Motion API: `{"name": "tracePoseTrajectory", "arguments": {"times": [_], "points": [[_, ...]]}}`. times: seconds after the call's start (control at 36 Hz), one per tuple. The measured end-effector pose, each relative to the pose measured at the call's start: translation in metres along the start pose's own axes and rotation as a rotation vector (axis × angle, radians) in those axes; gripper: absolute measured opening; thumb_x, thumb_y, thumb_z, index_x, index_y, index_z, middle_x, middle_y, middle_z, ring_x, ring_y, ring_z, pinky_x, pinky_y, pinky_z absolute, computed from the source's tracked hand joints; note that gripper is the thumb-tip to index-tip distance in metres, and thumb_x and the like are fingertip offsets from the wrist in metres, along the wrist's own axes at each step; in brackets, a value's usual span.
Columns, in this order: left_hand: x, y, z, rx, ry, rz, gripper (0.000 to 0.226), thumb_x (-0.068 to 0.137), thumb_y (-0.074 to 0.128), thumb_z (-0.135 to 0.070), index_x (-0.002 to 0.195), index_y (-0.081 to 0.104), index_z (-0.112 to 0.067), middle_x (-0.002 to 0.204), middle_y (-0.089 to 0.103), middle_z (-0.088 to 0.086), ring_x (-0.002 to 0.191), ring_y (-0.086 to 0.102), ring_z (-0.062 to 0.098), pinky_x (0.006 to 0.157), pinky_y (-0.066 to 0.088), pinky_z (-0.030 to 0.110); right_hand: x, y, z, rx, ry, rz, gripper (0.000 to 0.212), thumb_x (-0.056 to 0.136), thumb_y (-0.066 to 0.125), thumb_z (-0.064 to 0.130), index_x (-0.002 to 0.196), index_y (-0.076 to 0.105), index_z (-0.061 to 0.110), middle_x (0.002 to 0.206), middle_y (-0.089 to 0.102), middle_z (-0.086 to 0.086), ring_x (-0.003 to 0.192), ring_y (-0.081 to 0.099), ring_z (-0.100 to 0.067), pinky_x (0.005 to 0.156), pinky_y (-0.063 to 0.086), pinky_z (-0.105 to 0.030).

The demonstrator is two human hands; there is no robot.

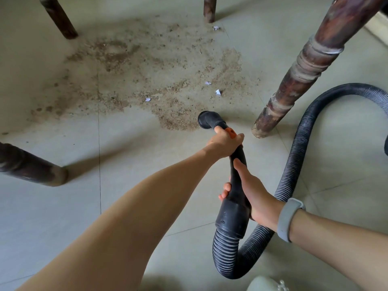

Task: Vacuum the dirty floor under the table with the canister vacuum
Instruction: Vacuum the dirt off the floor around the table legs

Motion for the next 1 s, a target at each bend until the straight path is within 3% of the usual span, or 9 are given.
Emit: {"name": "tracePoseTrajectory", "arguments": {"times": [0.31, 0.5, 1.0], "points": [[-0.002, -0.003, 0.006, 0.041, -0.022, -0.016, 0.061, 0.091, 0.054, -0.038, 0.131, 0.025, -0.002, 0.122, 0.055, 0.02, 0.108, 0.057, 0.036, 0.092, 0.05, 0.041, -0.006, 0.005, -0.004, 0.008, 0.046, 0.023, 0.041, 0.09, 0.055, 0.052, 0.091, 0.044, 0.013, 0.051, 0.045, -0.005, 0.043, 0.048, -0.02, 0.065, 0.05, -0.033], [-0.004, -0.006, 0.014, 0.051, -0.04, -0.017, 0.061, 0.091, 0.054, -0.037, 0.131, 0.025, -0.001, 0.122, 0.055, 0.021, 0.107, 0.058, 0.037, 0.091, 0.052, 0.042, -0.009, 0.008, -0.009, -0.015, 0.059, 0.039, 0.041, 0.091, 0.054, 0.052, 0.086, 0.043, 0.013, 0.051, 0.046, -0.005, 0.044, 0.048, -0.021, 0.059, 0.051, -0.032], [0.003, -0.021, 0.024, 0.027, -0.05, -0.018, 0.063, 0.09, 0.053, -0.039, 0.13, 0.024, 0.0, 0.122, 0.058, 0.02, 0.109, 0.058, 0.037, 0.093, 0.051, 0.046, -0.006, 0.025, -0.011, -0.024, 0.063, 0.017, 0.043, 0.091, 0.055, 0.05, 0.081, 0.04, 0.011, 0.051, 0.046, -0.007, 0.043, 0.048, -0.023, 0.067, 0.05, -0.036]]}}
Point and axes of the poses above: each hand's wrist, its own x-axis towards the middle knuckle, its own y-axis out of the palm, z = x × y, the point moved 4 cm from there along x, towards the middle knuckle
